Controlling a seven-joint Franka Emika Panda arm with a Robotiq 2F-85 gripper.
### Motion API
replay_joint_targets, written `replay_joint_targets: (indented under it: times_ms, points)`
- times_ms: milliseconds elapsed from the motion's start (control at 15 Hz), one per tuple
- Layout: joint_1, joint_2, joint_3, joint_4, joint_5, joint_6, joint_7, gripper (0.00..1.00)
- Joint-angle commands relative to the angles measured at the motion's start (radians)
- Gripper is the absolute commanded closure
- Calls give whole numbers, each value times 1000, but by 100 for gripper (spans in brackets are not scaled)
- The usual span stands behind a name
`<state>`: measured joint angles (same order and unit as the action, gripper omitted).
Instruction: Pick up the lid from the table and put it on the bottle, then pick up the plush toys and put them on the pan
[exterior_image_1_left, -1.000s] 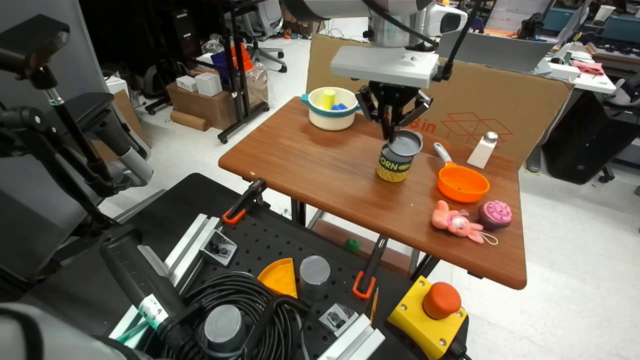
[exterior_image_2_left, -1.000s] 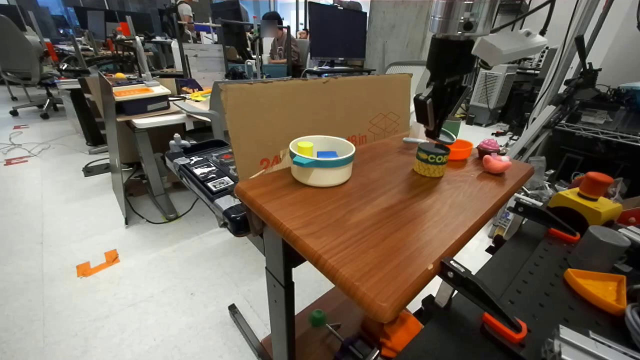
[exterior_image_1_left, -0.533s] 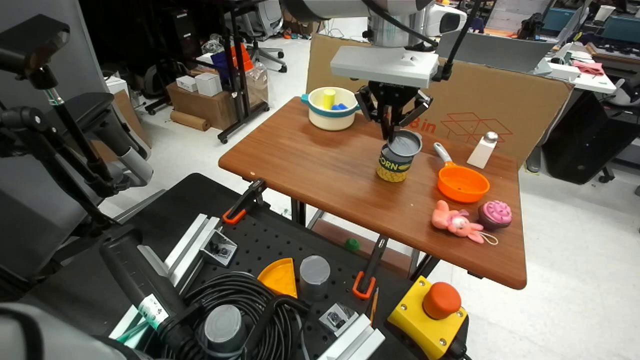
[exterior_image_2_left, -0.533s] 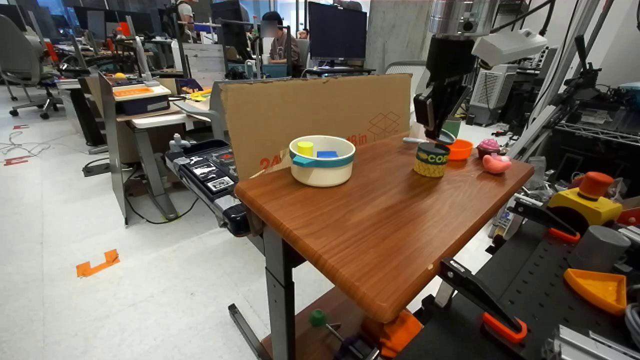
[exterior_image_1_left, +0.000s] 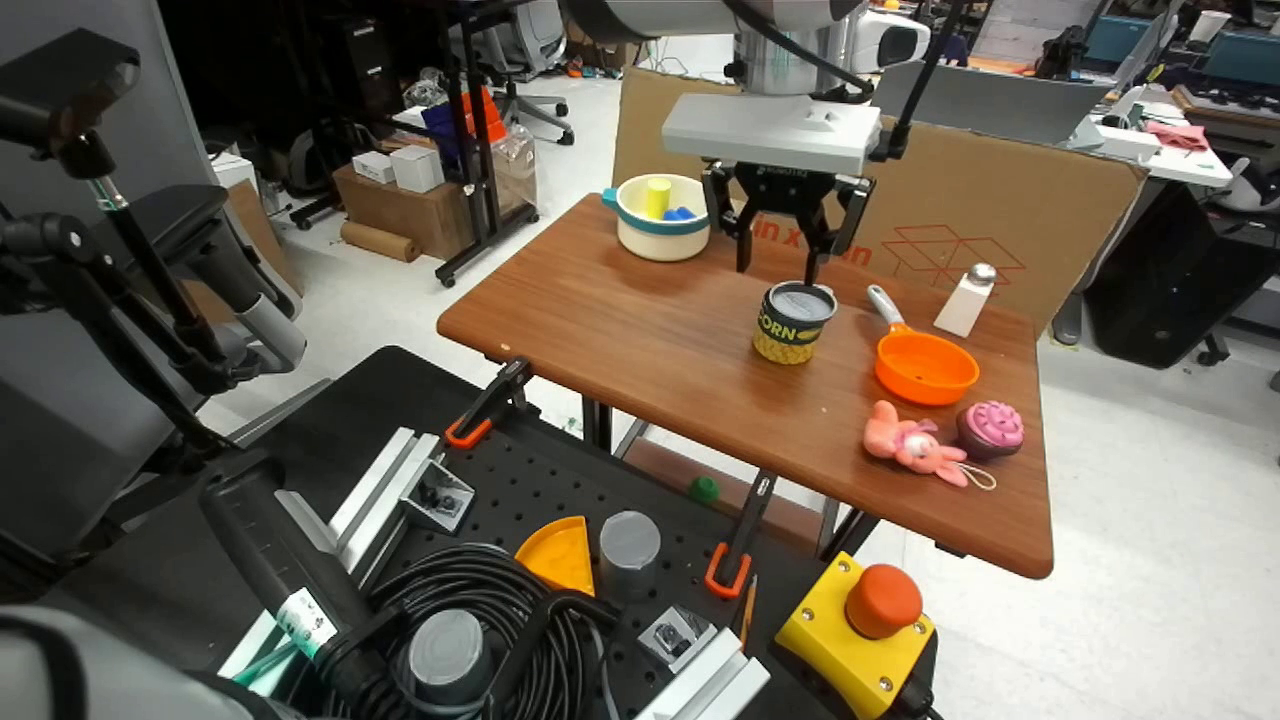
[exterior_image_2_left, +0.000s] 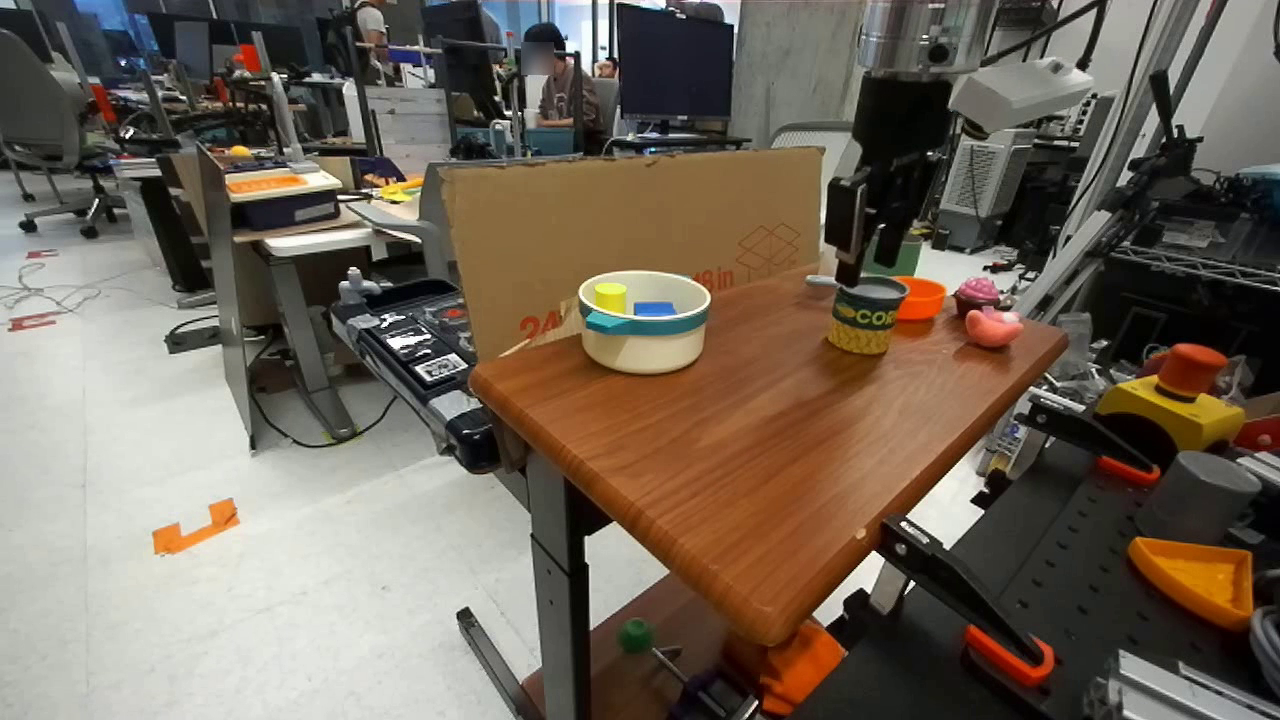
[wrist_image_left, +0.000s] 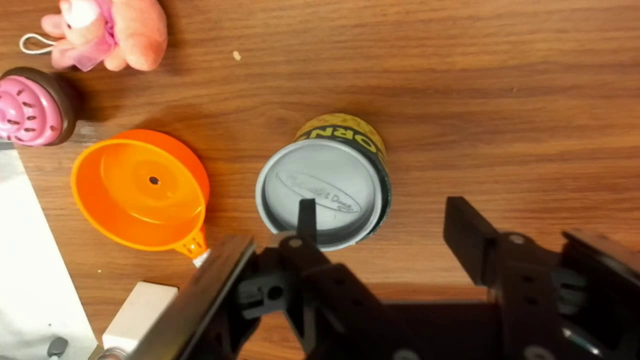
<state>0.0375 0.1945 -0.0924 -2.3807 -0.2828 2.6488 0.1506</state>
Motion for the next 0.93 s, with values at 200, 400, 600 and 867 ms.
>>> replay_joint_targets:
  times_ms: [200, 400, 600, 867]
  points:
    - [-12, -7, 11, 4, 17, -18, -33, 0]
    - [-14, -15, 7, -1, 18, -10, -26, 0]
    - [-24, -29, 8, -7, 36, -3, -32, 0]
    - [-50, -52, 6, -4, 88, -6, -40, 0]
